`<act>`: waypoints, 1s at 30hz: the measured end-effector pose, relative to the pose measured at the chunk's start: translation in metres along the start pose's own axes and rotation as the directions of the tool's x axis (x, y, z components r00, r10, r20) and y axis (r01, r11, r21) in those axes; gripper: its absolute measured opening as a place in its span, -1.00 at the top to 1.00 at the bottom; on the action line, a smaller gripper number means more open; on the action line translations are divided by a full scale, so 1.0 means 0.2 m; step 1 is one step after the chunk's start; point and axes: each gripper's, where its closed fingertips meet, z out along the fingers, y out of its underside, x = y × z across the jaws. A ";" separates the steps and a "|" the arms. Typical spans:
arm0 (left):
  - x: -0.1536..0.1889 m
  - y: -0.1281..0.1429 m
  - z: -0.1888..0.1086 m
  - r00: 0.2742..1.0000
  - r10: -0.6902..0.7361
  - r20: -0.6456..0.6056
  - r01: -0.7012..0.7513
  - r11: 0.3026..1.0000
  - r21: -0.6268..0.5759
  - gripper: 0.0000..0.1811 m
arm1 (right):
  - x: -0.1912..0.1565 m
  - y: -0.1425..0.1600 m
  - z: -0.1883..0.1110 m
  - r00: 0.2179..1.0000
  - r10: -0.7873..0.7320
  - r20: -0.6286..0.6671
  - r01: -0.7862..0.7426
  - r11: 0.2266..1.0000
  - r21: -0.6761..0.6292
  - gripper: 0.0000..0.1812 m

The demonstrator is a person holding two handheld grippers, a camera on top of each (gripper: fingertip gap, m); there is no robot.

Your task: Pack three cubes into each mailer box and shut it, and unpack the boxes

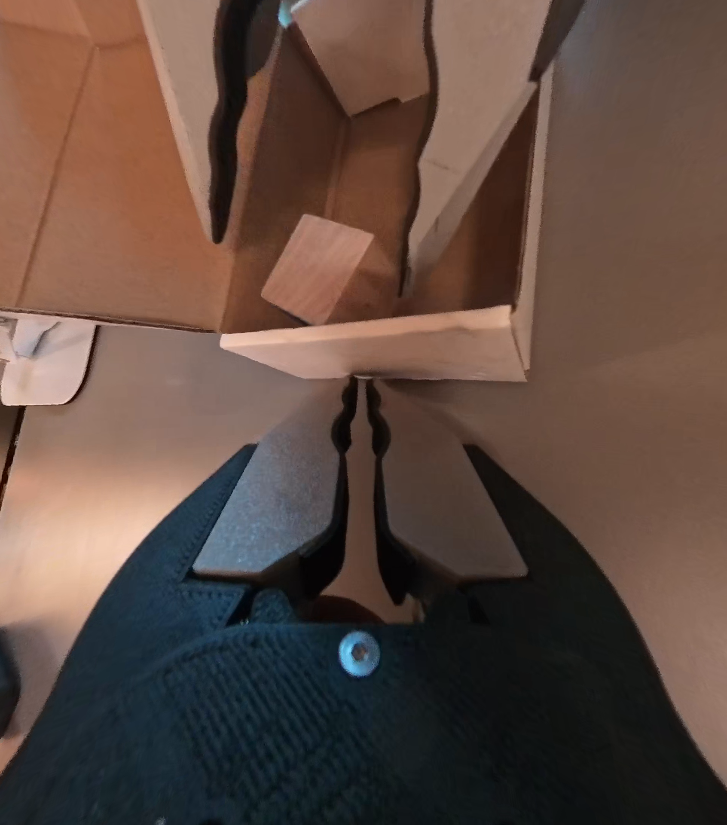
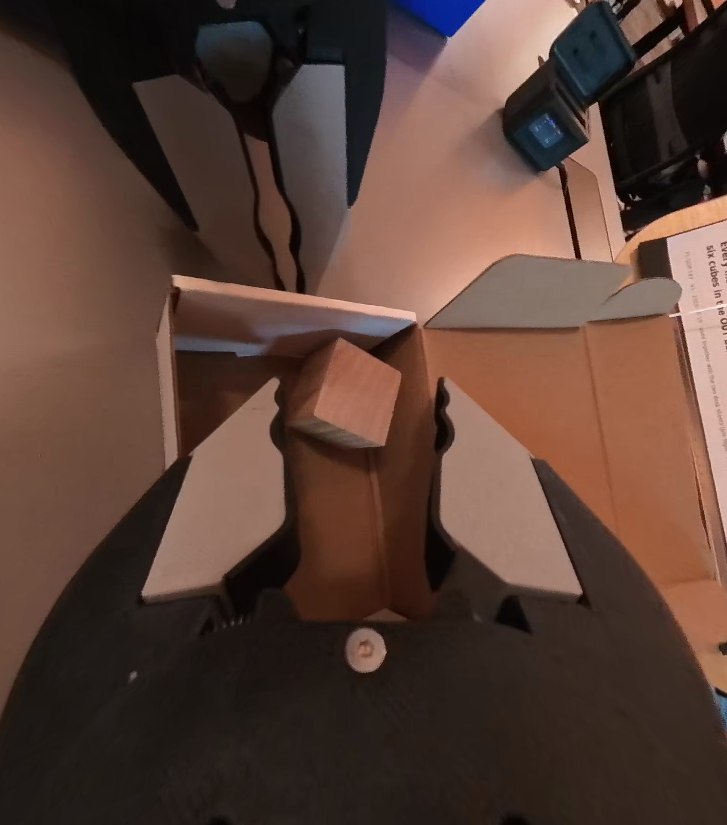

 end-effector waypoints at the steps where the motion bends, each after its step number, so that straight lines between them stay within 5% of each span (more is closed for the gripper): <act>1: 0.01 0.00 0.00 1.000 -0.002 -0.011 0.002 1.000 -0.002 0.98 | 0.01 0.01 0.00 1.000 0.004 -0.007 -0.004 1.000 -0.001 0.31; 4: 0.01 0.01 0.00 1.000 -0.004 -0.011 0.004 1.000 -0.006 0.98 | 0.06 0.00 -0.05 0.999 0.041 -0.025 -0.040 0.999 0.036 0.44; 10: 0.00 0.02 0.00 1.000 -0.006 -0.006 0.006 1.000 -0.010 0.98 | 0.05 0.12 -0.11 0.997 0.049 0.062 -0.047 0.998 -0.030 1.00; 17: 0.00 0.01 0.01 1.000 0.010 0.006 -0.010 1.000 -0.005 0.94 | 0.02 0.23 -0.02 0.998 -0.050 0.028 0.054 0.980 -0.192 1.00; 23: 0.00 0.01 0.01 1.000 -0.006 0.005 0.006 1.000 -0.001 0.95 | 0.09 0.11 -0.02 0.994 -0.072 -0.088 0.061 0.991 -0.116 1.00; 30: -0.01 0.02 0.01 0.999 -0.046 0.010 0.046 0.999 -0.005 0.93 | 0.23 0.14 -0.08 0.981 0.048 -0.187 -0.061 0.996 -0.063 1.00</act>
